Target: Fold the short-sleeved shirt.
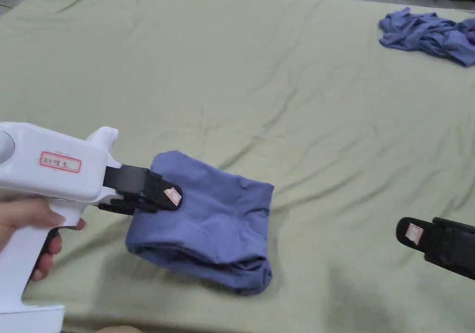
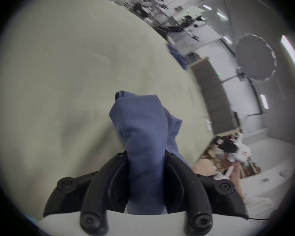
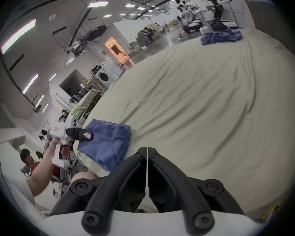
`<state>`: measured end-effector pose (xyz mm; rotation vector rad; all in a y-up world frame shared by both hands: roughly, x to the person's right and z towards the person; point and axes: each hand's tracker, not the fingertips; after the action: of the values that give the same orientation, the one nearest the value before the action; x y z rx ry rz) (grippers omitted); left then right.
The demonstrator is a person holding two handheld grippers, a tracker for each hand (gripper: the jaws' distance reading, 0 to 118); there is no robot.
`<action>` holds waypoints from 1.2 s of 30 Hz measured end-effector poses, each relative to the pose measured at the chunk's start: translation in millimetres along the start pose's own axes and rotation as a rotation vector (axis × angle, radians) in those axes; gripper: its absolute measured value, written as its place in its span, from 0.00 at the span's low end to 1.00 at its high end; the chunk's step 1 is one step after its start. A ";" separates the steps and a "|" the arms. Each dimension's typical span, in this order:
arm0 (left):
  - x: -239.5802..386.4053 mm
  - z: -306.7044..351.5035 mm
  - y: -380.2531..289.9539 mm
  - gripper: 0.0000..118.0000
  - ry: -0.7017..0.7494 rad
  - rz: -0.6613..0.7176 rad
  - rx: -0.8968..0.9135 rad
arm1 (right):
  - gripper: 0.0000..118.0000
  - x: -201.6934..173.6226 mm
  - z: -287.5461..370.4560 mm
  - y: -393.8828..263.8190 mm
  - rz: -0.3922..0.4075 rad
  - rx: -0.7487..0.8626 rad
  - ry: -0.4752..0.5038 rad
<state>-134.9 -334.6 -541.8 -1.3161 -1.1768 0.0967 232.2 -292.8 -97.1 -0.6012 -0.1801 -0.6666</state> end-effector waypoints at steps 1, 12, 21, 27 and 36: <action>-18.9 21.8 4.2 0.26 0.065 0.005 0.014 | 0.04 -8.1 0.0 -0.4 0.027 -0.002 0.006; -171.0 162.2 40.8 0.26 1.069 -0.219 -0.209 | 0.04 -80.4 -60.3 -12.7 0.246 -0.135 -0.025; -238.4 189.0 40.3 0.44 1.096 0.064 -0.007 | 0.04 -109.0 -52.2 -5.4 0.345 -0.121 -0.050; -175.1 204.4 -4.4 1.00 1.025 0.005 0.277 | 0.04 -92.5 -41.7 -2.3 0.321 -0.062 -0.096; 36.0 181.0 -98.1 0.21 0.819 -0.146 0.987 | 0.04 -80.6 -0.2 4.0 0.405 0.112 -0.225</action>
<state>-297.9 -219.9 -479.1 -0.3014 -0.3812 0.0153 172.0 -248.0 -126.7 -0.5824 -0.2942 -0.1949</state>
